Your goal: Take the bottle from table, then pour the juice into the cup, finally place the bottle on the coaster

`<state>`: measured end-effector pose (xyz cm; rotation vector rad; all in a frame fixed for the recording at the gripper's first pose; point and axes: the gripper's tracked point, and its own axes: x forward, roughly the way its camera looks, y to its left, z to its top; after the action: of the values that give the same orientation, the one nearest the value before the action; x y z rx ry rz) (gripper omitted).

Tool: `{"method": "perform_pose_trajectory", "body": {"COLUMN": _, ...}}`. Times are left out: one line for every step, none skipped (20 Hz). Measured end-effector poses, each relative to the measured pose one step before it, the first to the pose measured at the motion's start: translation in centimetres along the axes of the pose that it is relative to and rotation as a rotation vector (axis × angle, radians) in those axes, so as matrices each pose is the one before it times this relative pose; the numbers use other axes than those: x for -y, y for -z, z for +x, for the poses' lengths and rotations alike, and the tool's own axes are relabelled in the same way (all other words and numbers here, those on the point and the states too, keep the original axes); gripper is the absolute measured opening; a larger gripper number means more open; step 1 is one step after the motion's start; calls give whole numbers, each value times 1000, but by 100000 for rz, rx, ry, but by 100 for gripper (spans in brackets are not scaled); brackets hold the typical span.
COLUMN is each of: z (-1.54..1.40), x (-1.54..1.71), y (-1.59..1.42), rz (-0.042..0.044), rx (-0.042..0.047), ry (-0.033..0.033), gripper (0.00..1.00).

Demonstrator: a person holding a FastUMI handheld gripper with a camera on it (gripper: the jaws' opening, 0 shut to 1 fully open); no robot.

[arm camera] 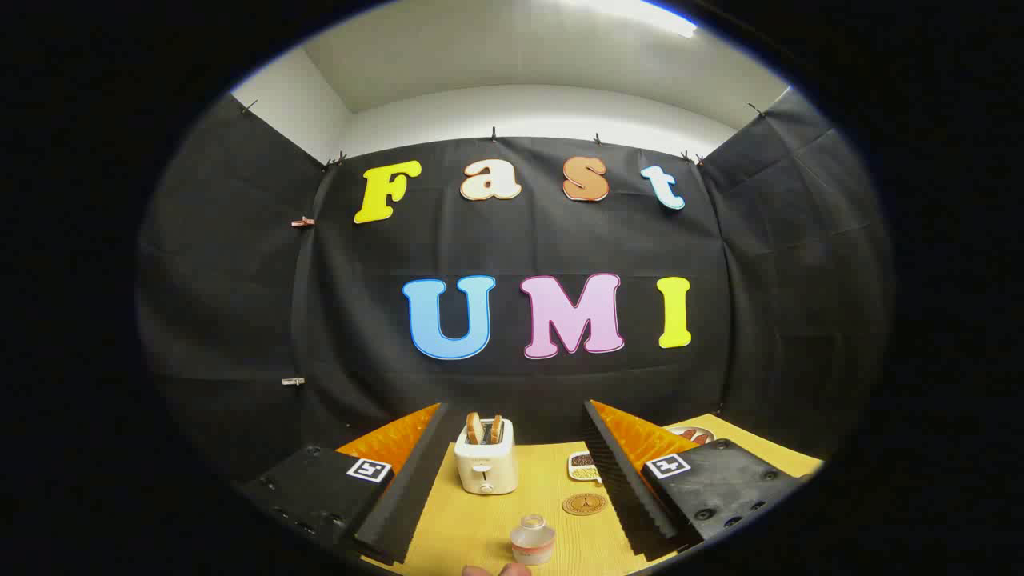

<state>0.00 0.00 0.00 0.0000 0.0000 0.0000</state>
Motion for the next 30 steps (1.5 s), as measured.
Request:
{"method": "perform_pose_trajectory", "body": {"z": 58, "x": -160, "y": 97, "rz": 79, "rx": -256, "ry": -209, "gripper": 99}}
{"method": "perform_pose_trajectory", "body": {"z": 71, "x": -163, "y": 57, "rz": 89, "rx": -245, "ry": -213, "gripper": 99}}
{"method": "perform_pose_trajectory", "body": {"z": 71, "x": -138, "y": -7, "rz": 55, "rx": -165, "ry": -91, "gripper": 99}}
{"method": "perform_pose_trajectory", "body": {"z": 102, "x": -127, "y": 41, "rz": 125, "rx": -32, "ry": -6, "gripper": 99}}
{"method": "perform_pose_trajectory", "body": {"z": 20, "x": -154, "y": 66, "rz": 181, "rx": 3, "ry": -126, "gripper": 99}}
{"method": "perform_pose_trajectory", "body": {"z": 3, "x": -109, "y": -7, "rz": 167, "rx": 28, "ry": 6, "gripper": 99}}
{"method": "perform_pose_trajectory", "body": {"z": -23, "x": -32, "y": -37, "rz": 8, "rx": 73, "ry": 98, "gripper": 99}}
{"method": "perform_pose_trajectory", "body": {"z": -18, "x": 18, "y": 32, "rz": -207, "rx": 186, "ry": 460, "gripper": 99}}
{"method": "perform_pose_trajectory", "body": {"z": -53, "x": -12, "y": -19, "rz": -196, "rx": 219, "ry": 386, "gripper": 99}}
{"method": "perform_pose_trajectory", "body": {"z": -14, "x": -54, "y": -51, "rz": -108, "rx": 243, "ry": 260, "gripper": 99}}
{"method": "perform_pose_trajectory", "body": {"z": -56, "x": -23, "y": -50, "rz": -56, "rx": 244, "ry": 166, "gripper": 99}}
{"method": "perform_pose_trajectory", "body": {"z": -39, "x": -28, "y": 39, "rz": -63, "rx": 79, "ry": 189, "gripper": 99}}
{"method": "perform_pose_trajectory", "body": {"z": -72, "x": 65, "y": 121, "rz": -154, "rx": -172, "ry": 226, "gripper": 99}}
{"method": "perform_pose_trajectory", "body": {"z": 40, "x": 18, "y": 197, "rz": -291, "rx": -398, "ry": 299, "gripper": 99}}
{"method": "perform_pose_trajectory", "body": {"z": -3, "x": 40, "y": 234, "rz": -458, "rx": -463, "ry": 216, "gripper": 99}}
{"method": "perform_pose_trajectory", "body": {"z": -104, "x": 5, "y": 221, "rz": -945, "rx": -178, "ry": -132, "gripper": 99}}
{"method": "perform_pose_trajectory", "body": {"z": -98, "x": 118, "y": -71, "rz": -1541, "rx": 1158, "ry": 776, "gripper": 99}}
{"method": "perform_pose_trajectory", "body": {"z": -18, "x": 538, "y": 157, "rz": -1232, "rx": 1848, "ry": 1986, "gripper": 99}}
{"method": "perform_pose_trajectory", "body": {"z": 130, "x": 212, "y": 861, "rz": -82, "rx": 315, "ry": 1519, "gripper": 99}}
{"method": "perform_pose_trajectory", "body": {"z": -69, "x": 113, "y": 1359, "rz": 1138, "rx": -905, "ry": 688, "gripper": 99}}
{"method": "perform_pose_trajectory", "body": {"z": -6, "x": -344, "y": 1527, "rz": 1172, "rx": -1330, "ry": -660, "gripper": 99}}
{"method": "perform_pose_trajectory", "body": {"z": -38, "x": -185, "y": 1396, "rz": 478, "rx": 9, "ry": -886, "gripper": 99}}
{"method": "perform_pose_trajectory", "body": {"z": -73, "x": 287, "y": 1062, "rz": -174, "rx": 1100, "ry": 78, "gripper": 99}}
{"method": "perform_pose_trajectory", "body": {"z": -32, "x": 630, "y": 1232, "rz": -354, "rx": 1421, "ry": 1966, "gripper": 99}}
{"method": "perform_pose_trajectory", "body": {"z": 3, "x": 751, "y": 1524, "rz": -261, "rx": 535, "ry": 2101, "gripper": 99}}
{"method": "perform_pose_trajectory", "body": {"z": 60, "x": 296, "y": 1769, "rz": -495, "rx": -854, "ry": 570, "gripper": 99}}
{"method": "perform_pose_trajectory", "body": {"z": -8, "x": -3, "y": 1979, "rz": -1675, "rx": -1655, "ry": -197, "gripper": 99}}
{"method": "perform_pose_trajectory", "body": {"z": 62, "x": 181, "y": 1892, "rz": -2663, "rx": -2100, "ry": -249, "gripper": 99}}
{"method": "perform_pose_trajectory", "body": {"z": 179, "x": 135, "y": 1772, "rz": -2768, "rx": -1952, "ry": -409, "gripper": 99}}
{"method": "perform_pose_trajectory", "body": {"z": 131, "x": -150, "y": 1439, "rz": -2168, "rx": -1257, "ry": -896, "gripper": 99}}
